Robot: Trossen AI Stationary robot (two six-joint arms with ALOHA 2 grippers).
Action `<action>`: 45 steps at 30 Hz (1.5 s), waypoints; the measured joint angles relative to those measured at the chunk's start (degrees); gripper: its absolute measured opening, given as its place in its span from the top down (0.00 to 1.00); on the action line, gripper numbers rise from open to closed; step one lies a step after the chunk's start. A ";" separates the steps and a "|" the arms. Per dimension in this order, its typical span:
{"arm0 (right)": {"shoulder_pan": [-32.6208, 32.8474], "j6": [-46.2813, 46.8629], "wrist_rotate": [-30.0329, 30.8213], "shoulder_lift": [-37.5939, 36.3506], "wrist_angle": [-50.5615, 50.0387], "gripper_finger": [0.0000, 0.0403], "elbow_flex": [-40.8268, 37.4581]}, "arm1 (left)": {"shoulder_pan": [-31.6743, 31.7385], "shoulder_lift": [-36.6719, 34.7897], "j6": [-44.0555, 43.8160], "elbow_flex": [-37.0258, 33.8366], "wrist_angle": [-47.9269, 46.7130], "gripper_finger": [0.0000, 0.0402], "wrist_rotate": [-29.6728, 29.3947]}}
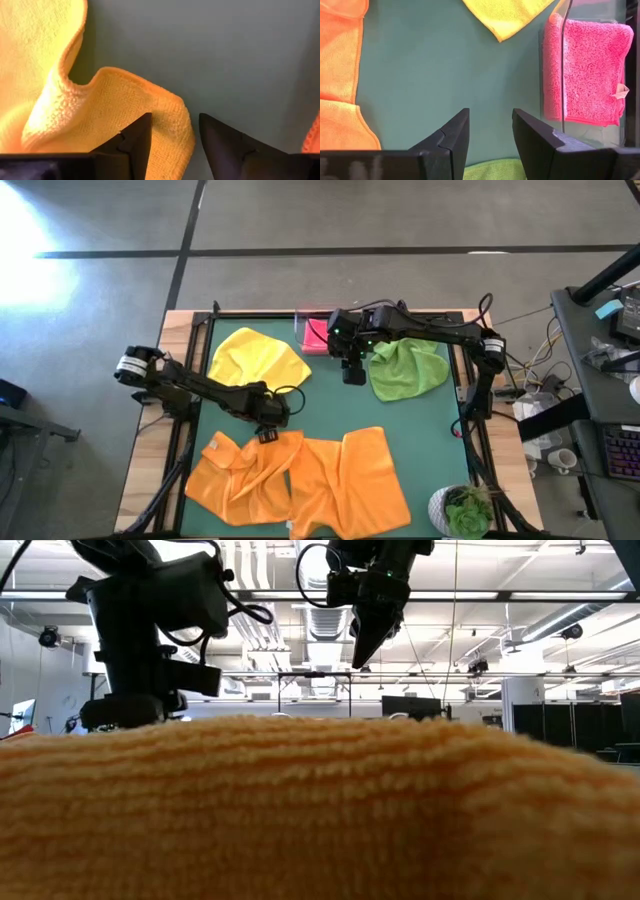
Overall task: Fold microfiber towels
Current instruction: Fold the yellow microfiber towel
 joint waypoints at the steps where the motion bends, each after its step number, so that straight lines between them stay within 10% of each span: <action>1: 0.00 -0.10 0.00 0.00 0.00 0.66 0.00 | 0.00 0.02 -0.37 0.00 0.04 0.65 0.08; 9: 0.00 -3.42 -0.14 0.00 0.01 0.66 -0.14 | 0.07 -0.52 -1.34 0.28 0.05 0.98 0.75; 29: 0.44 -15.34 -7.71 0.24 5.68 0.55 -4.46 | -6.20 -6.06 -1.37 11.98 -13.37 1.00 11.32; 45: 1.79 -19.61 -15.67 0.37 36.39 0.58 -19.80 | -7.13 -8.83 -2.86 12.37 -16.34 1.00 11.47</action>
